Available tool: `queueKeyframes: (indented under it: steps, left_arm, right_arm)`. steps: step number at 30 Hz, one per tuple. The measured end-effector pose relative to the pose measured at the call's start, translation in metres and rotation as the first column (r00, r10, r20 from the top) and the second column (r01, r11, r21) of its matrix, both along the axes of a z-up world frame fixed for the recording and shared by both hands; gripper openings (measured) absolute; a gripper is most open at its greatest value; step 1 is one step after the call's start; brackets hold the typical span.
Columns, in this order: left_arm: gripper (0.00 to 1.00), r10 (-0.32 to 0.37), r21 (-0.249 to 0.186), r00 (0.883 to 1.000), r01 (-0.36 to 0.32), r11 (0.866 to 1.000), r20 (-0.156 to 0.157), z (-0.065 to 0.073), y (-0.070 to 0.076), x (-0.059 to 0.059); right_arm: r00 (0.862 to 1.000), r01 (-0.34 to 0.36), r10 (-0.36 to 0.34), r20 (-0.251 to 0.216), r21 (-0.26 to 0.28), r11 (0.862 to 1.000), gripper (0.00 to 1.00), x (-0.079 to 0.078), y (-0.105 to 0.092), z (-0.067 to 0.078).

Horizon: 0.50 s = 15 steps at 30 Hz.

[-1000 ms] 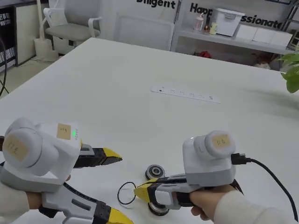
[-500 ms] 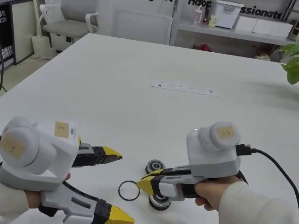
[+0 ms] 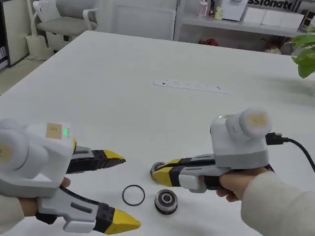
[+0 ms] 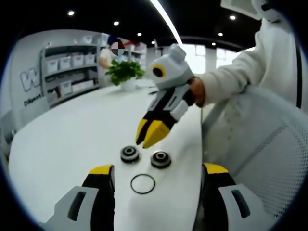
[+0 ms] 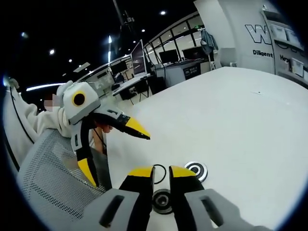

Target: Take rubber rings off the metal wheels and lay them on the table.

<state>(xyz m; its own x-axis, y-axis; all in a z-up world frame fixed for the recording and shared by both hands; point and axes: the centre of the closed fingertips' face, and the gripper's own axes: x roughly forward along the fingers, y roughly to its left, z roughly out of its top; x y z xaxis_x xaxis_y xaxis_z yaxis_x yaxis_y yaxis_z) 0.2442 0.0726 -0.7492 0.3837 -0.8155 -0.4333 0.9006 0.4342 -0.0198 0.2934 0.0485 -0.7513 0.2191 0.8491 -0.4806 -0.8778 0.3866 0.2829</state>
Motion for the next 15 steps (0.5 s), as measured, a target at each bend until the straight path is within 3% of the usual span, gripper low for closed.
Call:
queueKeyframes:
  steps: [3,6,7,10,15]
  left_arm:
    - [0.75,0.0,-0.013,1.0,0.0,1.0,-0.001,0.003,-0.001,0.001]
    - [0.75,0.006,-0.079,1.0,-0.007,0.997,-0.014,0.015,-0.006,0.003]
    - [0.74,0.007,-0.082,1.0,-0.009,0.997,-0.022,0.017,-0.006,0.003]
    - [0.75,0.002,-0.081,1.0,-0.001,0.997,0.011,0.028,-0.008,0.006]
    - [0.75,-0.001,-0.089,1.0,0.003,0.996,0.025,0.042,-0.01,0.012]
  right_arm:
    - [1.0,0.006,-0.006,0.019,0.02,1.0,0.1,0.004,-0.004,0.008]
    - [0.999,0.019,-0.02,0.043,0.032,0.999,0.1,0.01,-0.01,0.016]
    - [0.998,0.025,-0.027,0.048,0.035,0.999,0.1,0.011,-0.012,0.018]
    - [0.996,0.055,-0.059,0.064,0.063,0.996,0.1,0.02,-0.019,0.028]
    - [0.994,0.069,-0.077,0.081,0.089,0.994,0.11,0.025,-0.027,0.041]
